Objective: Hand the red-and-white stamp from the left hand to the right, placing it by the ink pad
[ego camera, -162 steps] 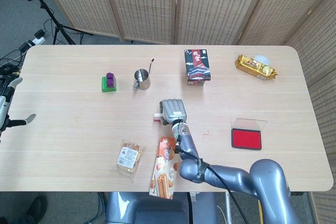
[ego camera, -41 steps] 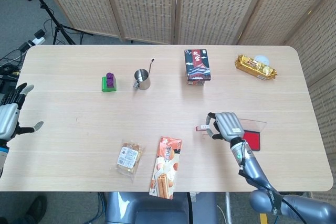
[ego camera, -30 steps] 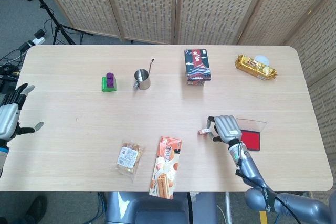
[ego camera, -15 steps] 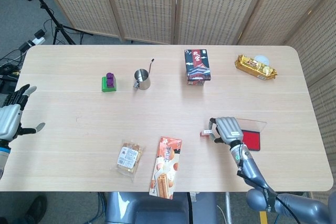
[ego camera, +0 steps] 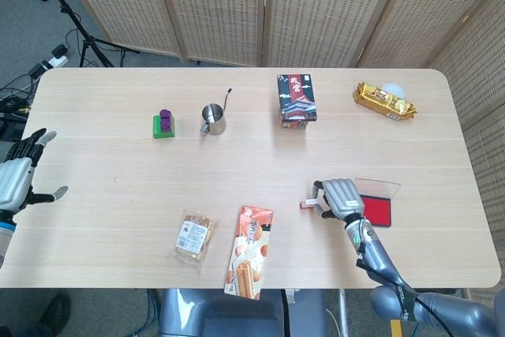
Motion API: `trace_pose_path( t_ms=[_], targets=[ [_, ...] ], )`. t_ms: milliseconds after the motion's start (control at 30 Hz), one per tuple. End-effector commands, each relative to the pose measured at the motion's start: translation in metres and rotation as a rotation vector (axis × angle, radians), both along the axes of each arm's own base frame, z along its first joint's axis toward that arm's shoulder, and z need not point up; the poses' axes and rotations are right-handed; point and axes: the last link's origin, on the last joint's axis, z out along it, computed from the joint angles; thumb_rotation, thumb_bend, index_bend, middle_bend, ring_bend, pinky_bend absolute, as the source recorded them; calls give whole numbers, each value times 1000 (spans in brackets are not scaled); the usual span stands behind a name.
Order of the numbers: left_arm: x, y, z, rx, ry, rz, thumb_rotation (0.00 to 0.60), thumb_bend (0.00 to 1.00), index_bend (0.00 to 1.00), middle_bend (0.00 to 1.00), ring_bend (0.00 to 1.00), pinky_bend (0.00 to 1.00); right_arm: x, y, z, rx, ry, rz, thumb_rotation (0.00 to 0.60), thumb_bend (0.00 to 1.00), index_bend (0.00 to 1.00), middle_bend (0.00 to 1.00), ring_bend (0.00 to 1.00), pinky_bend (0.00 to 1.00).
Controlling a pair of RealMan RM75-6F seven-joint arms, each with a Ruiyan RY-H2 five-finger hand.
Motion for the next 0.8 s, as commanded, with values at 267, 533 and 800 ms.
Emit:
trace_pose_path(
  t_ms=[267, 533, 800],
  targets=[
    [0, 0, 1, 3, -1, 1, 600, 214, 0, 0, 0, 0, 0, 1, 0, 12, 5, 2, 600, 764, 455, 940, 963, 1000],
    [0, 0, 1, 3, -1, 0, 600, 214, 0, 0, 0, 0, 0, 5, -2, 24, 2, 5, 600, 763, 441, 939, 963, 1000],
    [0, -1, 1, 2, -2, -1, 600, 214, 0, 0, 0, 0, -2, 12, 2, 27, -19, 11, 600, 762, 441, 939, 963, 1000]
  ],
)
